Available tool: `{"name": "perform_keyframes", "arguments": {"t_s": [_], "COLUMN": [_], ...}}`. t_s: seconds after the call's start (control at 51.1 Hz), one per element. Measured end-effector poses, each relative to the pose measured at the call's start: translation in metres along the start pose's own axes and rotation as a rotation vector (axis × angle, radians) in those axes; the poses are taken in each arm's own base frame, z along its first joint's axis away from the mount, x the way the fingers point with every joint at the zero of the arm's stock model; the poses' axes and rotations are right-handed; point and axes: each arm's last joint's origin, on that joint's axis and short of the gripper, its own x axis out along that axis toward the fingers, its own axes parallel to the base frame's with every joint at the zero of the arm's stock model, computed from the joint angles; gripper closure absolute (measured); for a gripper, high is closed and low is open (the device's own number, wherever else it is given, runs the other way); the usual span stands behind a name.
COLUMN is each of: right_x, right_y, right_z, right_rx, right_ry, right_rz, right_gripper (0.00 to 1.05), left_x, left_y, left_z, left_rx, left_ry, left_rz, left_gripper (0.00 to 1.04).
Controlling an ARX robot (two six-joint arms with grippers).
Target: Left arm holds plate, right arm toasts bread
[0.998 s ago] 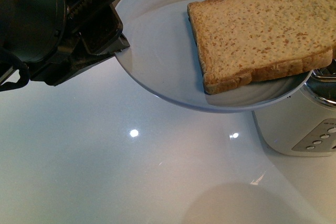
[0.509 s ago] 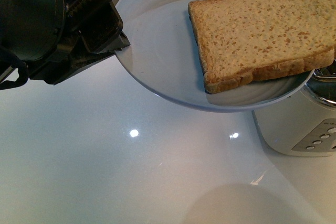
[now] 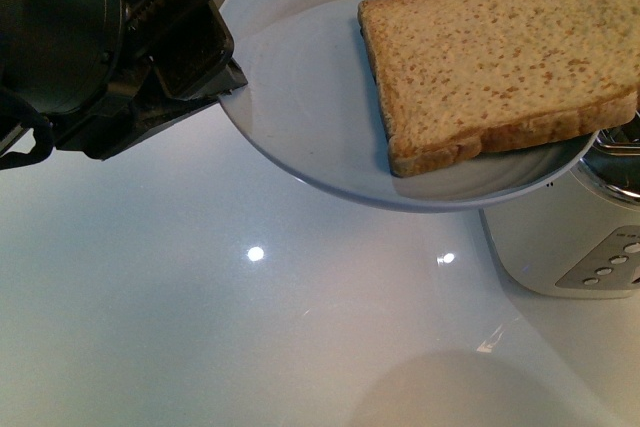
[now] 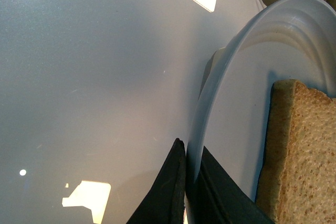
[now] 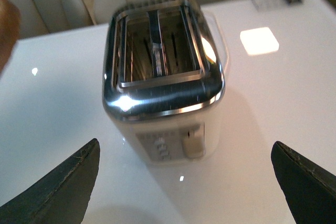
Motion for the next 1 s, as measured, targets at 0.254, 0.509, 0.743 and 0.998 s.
{"name": "perform_keyframes", "arguments": {"t_s": [0.254, 0.509, 0.743, 0.998], "right_x": [0.002, 0.023, 0.044, 0.061], "right_y": [0.004, 0.032, 0.060, 0.068], "right_z": [0.007, 0.038, 0.037, 0.032], "right_rx": [0.107, 0.411, 0.620, 0.724], "right_ry": [0.030, 0.150, 0.286, 0.340], "right_rz": [0.078, 0.315, 0.425, 0.442], "right_gripper": [0.09, 0.09, 0.09, 0.09], "left_x": [0.000, 0.000, 0.000, 0.000], "left_y": [0.000, 0.000, 0.000, 0.000], "left_z": [0.000, 0.000, 0.000, 0.000], "left_rx": [0.001, 0.001, 0.001, 0.001], "left_ry": [0.001, 0.002, 0.001, 0.001], "left_rz": [-0.002, -0.002, -0.001, -0.001], "left_gripper": [1.01, 1.01, 1.01, 1.01]}}
